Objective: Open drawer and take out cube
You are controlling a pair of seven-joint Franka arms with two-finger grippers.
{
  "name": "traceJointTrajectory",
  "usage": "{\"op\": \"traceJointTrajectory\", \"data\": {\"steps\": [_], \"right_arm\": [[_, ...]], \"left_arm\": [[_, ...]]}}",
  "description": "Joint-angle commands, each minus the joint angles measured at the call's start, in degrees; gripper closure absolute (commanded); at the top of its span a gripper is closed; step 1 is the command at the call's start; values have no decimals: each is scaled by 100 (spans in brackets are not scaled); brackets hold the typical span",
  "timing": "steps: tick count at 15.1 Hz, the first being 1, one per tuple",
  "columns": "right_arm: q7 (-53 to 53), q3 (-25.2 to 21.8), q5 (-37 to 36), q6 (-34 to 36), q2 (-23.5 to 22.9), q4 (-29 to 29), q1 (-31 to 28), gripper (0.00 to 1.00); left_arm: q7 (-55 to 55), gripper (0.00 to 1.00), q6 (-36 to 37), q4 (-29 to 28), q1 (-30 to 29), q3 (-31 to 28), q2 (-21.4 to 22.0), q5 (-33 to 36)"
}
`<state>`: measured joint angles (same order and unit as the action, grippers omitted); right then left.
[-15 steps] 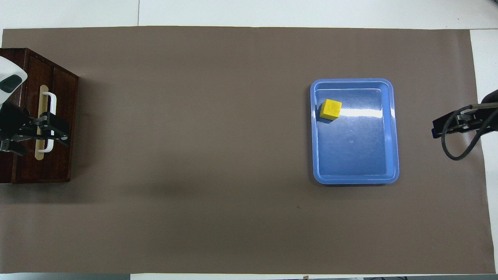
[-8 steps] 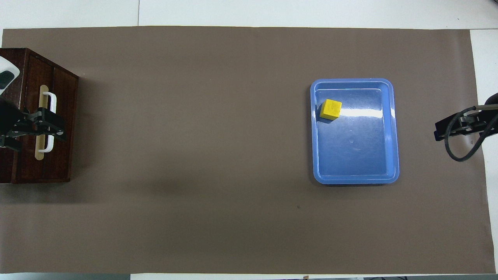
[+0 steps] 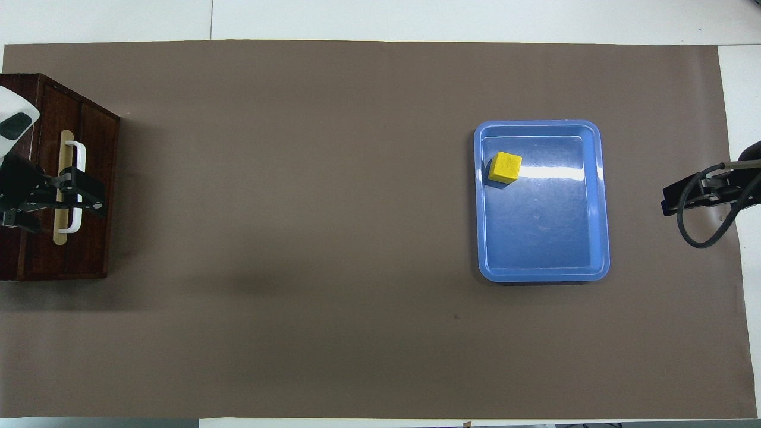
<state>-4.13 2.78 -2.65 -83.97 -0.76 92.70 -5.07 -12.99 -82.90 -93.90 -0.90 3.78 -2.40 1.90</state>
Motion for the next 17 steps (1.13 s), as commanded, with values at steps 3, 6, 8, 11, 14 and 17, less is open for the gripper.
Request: {"op": "traceJointTrajectory", "data": {"steps": [3, 6, 8, 11, 14, 17], "right_arm": [[-96, 64, -61, 29, 6, -67, -47, 0], [-96, 56, -69, 38, 6, -67, -47, 0], [-88, 56, -69, 38, 6, -67, -38, 0], [-96, 64, -61, 38, 6, -67, -38, 0], [-96, 56, -61, 38, 6, -67, -47, 0], [-96, 64, -69, 38, 6, -67, -47, 0]], "left_arm": [[68, 0, -77, 108, 99, 0, 38, -76], [60, 0, -94, 101, 116, -9, 73, -76], [60, 0, -112, 100, 125, -35, 90, -76], [-2, 0, -130, 109, 143, -27, 186, -67], [-11, 0, -103, 48, 82, -35, 231, -67], [-20, 0, -112, 48, 46, -53, 231, -67]]}}
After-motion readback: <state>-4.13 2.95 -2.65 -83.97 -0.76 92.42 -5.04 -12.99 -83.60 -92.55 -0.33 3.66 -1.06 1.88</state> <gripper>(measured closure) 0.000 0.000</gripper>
